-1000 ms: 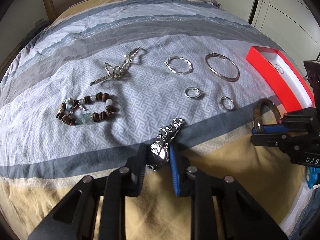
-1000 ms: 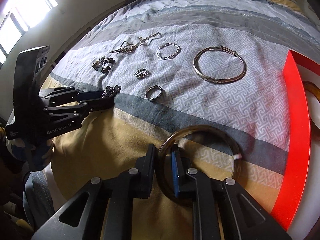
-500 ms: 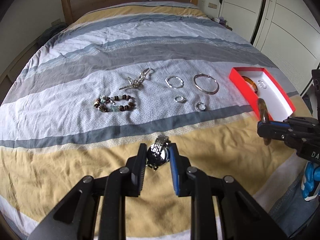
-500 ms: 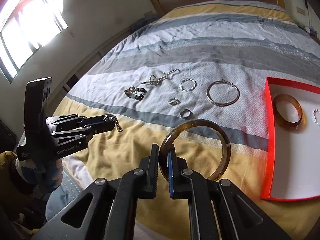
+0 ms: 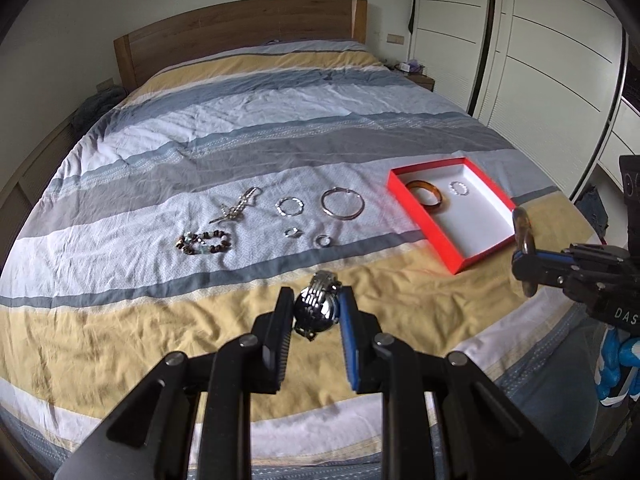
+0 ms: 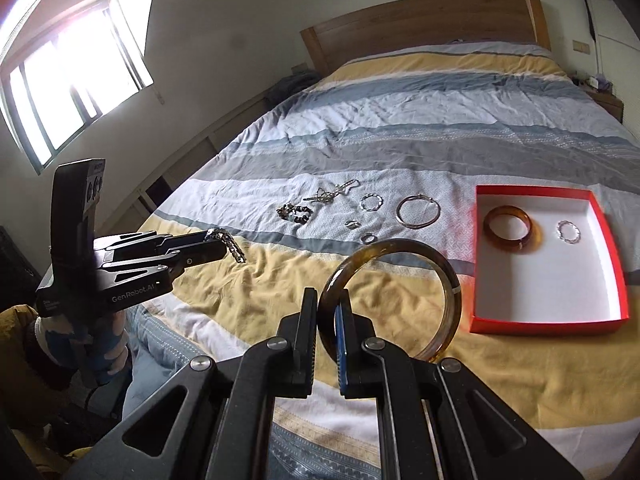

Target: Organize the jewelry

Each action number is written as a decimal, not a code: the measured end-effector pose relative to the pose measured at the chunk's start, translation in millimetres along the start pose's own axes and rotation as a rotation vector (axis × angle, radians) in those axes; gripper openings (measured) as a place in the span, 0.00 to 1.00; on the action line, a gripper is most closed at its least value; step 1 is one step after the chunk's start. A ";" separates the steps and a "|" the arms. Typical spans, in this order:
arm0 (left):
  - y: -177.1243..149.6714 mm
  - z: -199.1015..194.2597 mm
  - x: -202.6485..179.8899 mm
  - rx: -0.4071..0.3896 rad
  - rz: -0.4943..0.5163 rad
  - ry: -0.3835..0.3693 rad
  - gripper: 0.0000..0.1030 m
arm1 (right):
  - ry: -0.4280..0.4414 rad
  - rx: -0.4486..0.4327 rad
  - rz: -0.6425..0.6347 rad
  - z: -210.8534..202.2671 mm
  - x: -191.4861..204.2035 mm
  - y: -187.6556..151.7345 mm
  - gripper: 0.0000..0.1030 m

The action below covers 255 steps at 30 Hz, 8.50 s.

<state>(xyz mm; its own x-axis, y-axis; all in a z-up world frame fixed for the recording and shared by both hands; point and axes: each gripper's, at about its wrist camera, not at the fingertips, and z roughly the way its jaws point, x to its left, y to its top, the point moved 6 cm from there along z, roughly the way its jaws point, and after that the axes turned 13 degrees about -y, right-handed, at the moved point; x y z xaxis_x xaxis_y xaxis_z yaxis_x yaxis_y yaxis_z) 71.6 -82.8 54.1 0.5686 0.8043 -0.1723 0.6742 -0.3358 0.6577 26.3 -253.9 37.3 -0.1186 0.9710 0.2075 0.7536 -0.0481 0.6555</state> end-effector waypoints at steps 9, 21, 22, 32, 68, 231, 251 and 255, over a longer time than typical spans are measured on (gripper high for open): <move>36.4 40.5 -74.4 0.009 0.059 -0.104 0.20 | -0.116 -0.015 0.054 -26.6 -83.6 -2.1 0.08; 69.9 164.2 -137.5 0.120 0.116 -0.191 0.20 | -0.207 0.075 0.092 39.3 -192.8 23.0 0.08; 71.0 174.9 -140.4 0.130 0.112 -0.198 0.20 | -0.207 0.091 0.092 49.2 -198.1 22.1 0.08; 50.6 258.9 -150.0 0.253 0.096 -0.222 0.20 | -0.220 0.235 0.092 111.1 -230.2 -10.5 0.08; 52.7 142.8 -154.0 0.121 0.026 -0.170 0.34 | -0.399 0.061 0.200 -60.7 -212.2 -22.1 0.42; 26.7 -45.9 114.6 -0.244 -0.366 0.167 0.10 | -0.173 -0.098 -0.023 25.4 9.7 31.9 0.20; 58.1 -80.5 -51.1 -0.270 -0.162 0.048 0.10 | -0.314 -0.287 0.095 -131.9 -83.0 15.8 0.20; 68.3 -52.1 -80.6 -0.221 -0.111 0.011 0.10 | -0.351 -0.281 0.112 -133.0 -112.4 15.8 0.20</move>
<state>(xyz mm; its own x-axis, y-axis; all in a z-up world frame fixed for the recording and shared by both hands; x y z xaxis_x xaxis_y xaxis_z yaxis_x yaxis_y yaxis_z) 47.2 -145.0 151.1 0.4912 0.8358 -0.2452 0.6121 -0.1310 0.7798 -34.4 -394.9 120.9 0.2157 0.9745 0.0618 0.5393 -0.1716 0.8244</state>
